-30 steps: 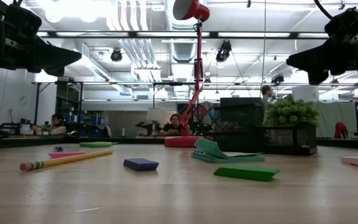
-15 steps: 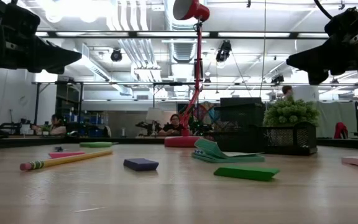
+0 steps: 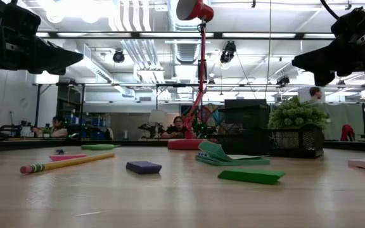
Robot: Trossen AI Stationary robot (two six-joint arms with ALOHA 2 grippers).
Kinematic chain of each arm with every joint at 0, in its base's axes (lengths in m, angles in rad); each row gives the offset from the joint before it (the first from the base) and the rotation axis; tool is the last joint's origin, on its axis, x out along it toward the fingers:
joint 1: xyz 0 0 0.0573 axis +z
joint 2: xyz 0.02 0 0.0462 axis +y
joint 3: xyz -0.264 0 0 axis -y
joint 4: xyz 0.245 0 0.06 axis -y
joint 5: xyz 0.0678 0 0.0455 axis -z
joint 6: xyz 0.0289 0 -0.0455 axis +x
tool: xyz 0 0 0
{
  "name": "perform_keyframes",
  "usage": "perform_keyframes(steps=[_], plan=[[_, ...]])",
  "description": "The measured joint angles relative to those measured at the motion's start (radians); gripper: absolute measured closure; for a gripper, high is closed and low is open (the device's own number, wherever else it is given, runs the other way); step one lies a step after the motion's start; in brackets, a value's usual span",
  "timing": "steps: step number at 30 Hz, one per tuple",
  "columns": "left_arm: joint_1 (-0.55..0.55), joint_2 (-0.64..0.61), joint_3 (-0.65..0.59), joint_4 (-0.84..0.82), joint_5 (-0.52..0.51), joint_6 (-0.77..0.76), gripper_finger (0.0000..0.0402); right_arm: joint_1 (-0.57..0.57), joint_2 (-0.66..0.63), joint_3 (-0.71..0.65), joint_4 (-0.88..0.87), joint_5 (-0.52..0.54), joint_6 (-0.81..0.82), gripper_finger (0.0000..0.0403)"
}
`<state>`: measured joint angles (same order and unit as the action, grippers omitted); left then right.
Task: Pick and place office supplies into organizer
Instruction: Put the pink sticky note into the desk organizer
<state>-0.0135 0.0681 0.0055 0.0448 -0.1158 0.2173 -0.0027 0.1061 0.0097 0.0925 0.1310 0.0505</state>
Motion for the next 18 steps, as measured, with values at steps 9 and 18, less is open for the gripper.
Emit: perform_keyframes(steps=[9, 18], plan=[[0.0, 0.006, 0.0, 0.099, 0.0, 0.022, 0.0398, 0.0, 0.0, 0.0, 0.161, 0.0, -0.002, 0.0351], [0.0, 0.054, 0.0, 0.297, 0.055, -0.053, 0.0394, 0.0, 0.003, 0.0, 0.241, -0.011, -0.082, 0.0344]])
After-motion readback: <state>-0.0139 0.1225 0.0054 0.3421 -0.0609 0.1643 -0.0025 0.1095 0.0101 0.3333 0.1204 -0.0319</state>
